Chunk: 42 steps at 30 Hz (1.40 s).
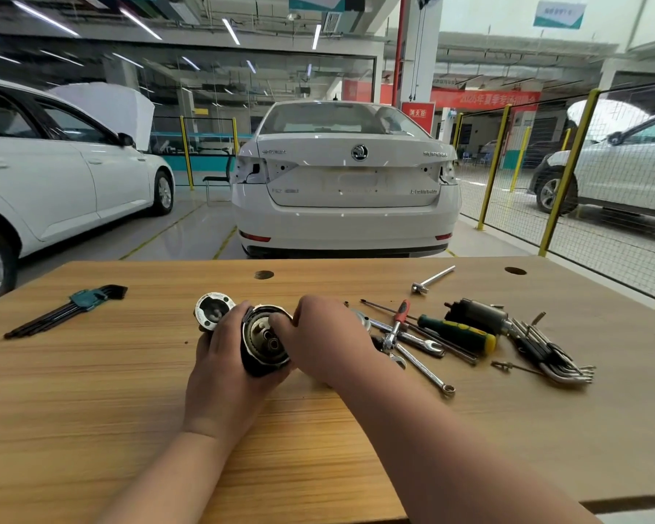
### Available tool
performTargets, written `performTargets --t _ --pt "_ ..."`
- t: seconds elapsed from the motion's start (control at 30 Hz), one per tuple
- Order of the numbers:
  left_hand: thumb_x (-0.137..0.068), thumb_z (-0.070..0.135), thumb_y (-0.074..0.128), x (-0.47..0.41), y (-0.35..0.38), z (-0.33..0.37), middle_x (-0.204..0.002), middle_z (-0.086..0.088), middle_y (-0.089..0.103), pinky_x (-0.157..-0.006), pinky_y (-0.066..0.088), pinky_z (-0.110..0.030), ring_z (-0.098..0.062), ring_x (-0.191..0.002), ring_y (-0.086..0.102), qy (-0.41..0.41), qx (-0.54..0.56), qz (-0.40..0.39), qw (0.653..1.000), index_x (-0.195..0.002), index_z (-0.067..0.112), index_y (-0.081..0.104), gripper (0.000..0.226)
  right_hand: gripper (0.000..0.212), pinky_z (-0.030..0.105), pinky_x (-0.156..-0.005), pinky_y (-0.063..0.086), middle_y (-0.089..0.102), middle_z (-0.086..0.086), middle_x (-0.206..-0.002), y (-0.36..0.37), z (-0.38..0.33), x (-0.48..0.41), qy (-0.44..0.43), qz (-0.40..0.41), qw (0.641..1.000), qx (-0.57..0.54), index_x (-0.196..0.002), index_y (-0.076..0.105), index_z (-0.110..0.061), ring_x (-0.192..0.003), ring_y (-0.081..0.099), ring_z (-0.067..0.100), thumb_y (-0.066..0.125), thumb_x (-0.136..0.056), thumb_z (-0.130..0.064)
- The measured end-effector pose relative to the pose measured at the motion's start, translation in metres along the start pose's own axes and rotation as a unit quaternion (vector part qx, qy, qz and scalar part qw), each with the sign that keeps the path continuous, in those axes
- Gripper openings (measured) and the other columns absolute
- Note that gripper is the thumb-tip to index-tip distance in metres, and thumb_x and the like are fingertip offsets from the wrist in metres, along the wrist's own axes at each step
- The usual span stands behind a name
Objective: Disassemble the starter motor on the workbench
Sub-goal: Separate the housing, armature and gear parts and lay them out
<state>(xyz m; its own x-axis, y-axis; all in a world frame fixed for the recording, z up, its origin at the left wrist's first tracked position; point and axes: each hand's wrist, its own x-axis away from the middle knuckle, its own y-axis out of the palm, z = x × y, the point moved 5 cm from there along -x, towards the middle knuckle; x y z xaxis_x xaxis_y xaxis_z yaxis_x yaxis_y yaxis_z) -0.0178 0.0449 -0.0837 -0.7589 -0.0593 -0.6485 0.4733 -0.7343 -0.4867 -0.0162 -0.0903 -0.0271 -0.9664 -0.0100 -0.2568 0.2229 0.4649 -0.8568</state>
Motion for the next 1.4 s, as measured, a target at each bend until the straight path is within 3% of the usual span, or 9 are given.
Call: performTargets --t 0.23,0.4,0.53,0.6,0.83,1.03,1.2,1.27,1.4 --pt "-0.056 0.041 0.084 0.001 0.0 0.002 -0.133 0.001 0.052 -0.085 0.043 -0.041 -0.028 -0.117 0.043 0.005 0.004 -0.006 1.0 -0.138 0.021 0.042 0.095 0.038 0.024 -0.046 0.029 0.047 0.0 -0.064 -0.003 -0.011 -0.008 -0.005 -0.003 0.997 0.077 -0.065 0.043 -0.015 -0.052 0.043 0.017 0.053 -0.091 -0.04" --pt "-0.056 0.04 0.088 0.0 0.0 0.002 -0.134 -0.001 0.052 -0.085 0.045 -0.043 -0.03 -0.117 0.044 0.02 -0.009 -0.002 1.0 -0.138 0.018 0.041 0.097 0.026 0.025 -0.045 0.036 0.049 -0.003 -0.054 -0.013 0.007 -0.004 0.023 0.051 0.987 -0.15 -0.07 0.055 -0.014 -0.046 0.044 0.014 0.057 -0.085 -0.035" --pt "-0.055 0.037 0.09 -0.001 0.0 0.002 -0.133 0.0 0.053 -0.086 0.044 -0.044 -0.03 -0.118 0.042 0.003 -0.012 0.002 1.0 -0.137 0.02 0.042 0.096 0.005 0.026 -0.044 0.041 0.052 0.007 -0.076 0.006 0.022 0.009 0.168 -0.034 0.746 -0.643 -0.09 0.053 -0.009 -0.053 0.049 0.014 0.048 -0.089 -0.008" --pt "-0.055 0.038 0.09 -0.001 0.001 0.002 -0.132 0.0 0.054 -0.085 0.045 -0.044 -0.03 -0.117 0.043 0.004 -0.017 0.005 1.0 -0.136 0.02 0.043 0.096 0.007 0.023 -0.041 0.036 0.05 0.007 -0.074 0.016 0.021 0.012 0.179 -0.066 0.695 -0.693 -0.088 0.05 -0.008 -0.049 0.046 0.013 0.044 -0.088 -0.004" --pt "-0.058 0.024 0.088 -0.002 0.001 0.001 -0.136 -0.007 0.051 -0.087 0.042 -0.046 -0.037 -0.117 0.043 0.005 -0.023 0.0 1.0 -0.139 0.012 0.044 0.093 0.031 0.025 -0.051 0.041 0.063 -0.003 -0.072 0.018 0.009 0.015 0.063 -0.001 0.977 -0.204 -0.088 0.063 -0.014 -0.063 0.059 0.01 0.06 -0.086 -0.045" --pt "-0.063 0.024 0.083 -0.002 0.002 -0.001 -0.139 -0.005 0.049 -0.085 0.043 -0.047 -0.035 -0.12 0.04 0.004 -0.03 0.012 0.999 -0.14 0.014 0.042 0.088 0.039 0.027 -0.047 0.031 0.054 -0.001 -0.071 0.019 -0.002 0.011 0.015 0.019 0.999 -0.036 -0.074 0.052 -0.016 -0.057 0.048 0.014 0.058 -0.087 -0.052" --pt "-0.056 0.029 0.09 -0.003 0.001 0.0 -0.133 -0.007 0.054 -0.086 0.045 -0.048 -0.039 -0.115 0.045 0.007 -0.047 0.023 0.999 -0.137 0.011 0.045 0.094 0.021 0.024 -0.046 0.036 0.06 -0.004 -0.065 0.007 0.001 0.013 0.006 0.039 0.984 -0.172 -0.076 0.059 -0.018 -0.054 0.051 0.01 0.06 -0.083 -0.037" --pt "-0.055 0.035 0.09 -0.004 -0.001 -0.001 -0.134 -0.005 0.053 -0.088 0.044 -0.046 -0.036 -0.117 0.045 -0.002 -0.046 0.026 0.999 -0.137 0.013 0.045 0.096 0.013 0.02 -0.045 0.037 0.057 -0.006 -0.063 0.004 0.015 0.017 0.063 0.022 0.914 -0.4 -0.078 0.059 -0.016 -0.051 0.049 0.008 0.058 -0.086 -0.026" --pt "-0.054 0.046 0.088 -0.003 -0.004 -0.002 -0.135 -0.003 0.052 -0.09 0.043 -0.044 -0.032 -0.121 0.044 -0.015 -0.018 0.027 0.999 -0.138 0.018 0.041 0.1 0.012 0.021 -0.043 0.042 0.055 0.007 -0.074 0.028 0.021 0.035 0.197 -0.117 0.559 -0.797 -0.097 0.052 -0.006 -0.052 0.05 0.014 0.046 -0.086 -0.007"
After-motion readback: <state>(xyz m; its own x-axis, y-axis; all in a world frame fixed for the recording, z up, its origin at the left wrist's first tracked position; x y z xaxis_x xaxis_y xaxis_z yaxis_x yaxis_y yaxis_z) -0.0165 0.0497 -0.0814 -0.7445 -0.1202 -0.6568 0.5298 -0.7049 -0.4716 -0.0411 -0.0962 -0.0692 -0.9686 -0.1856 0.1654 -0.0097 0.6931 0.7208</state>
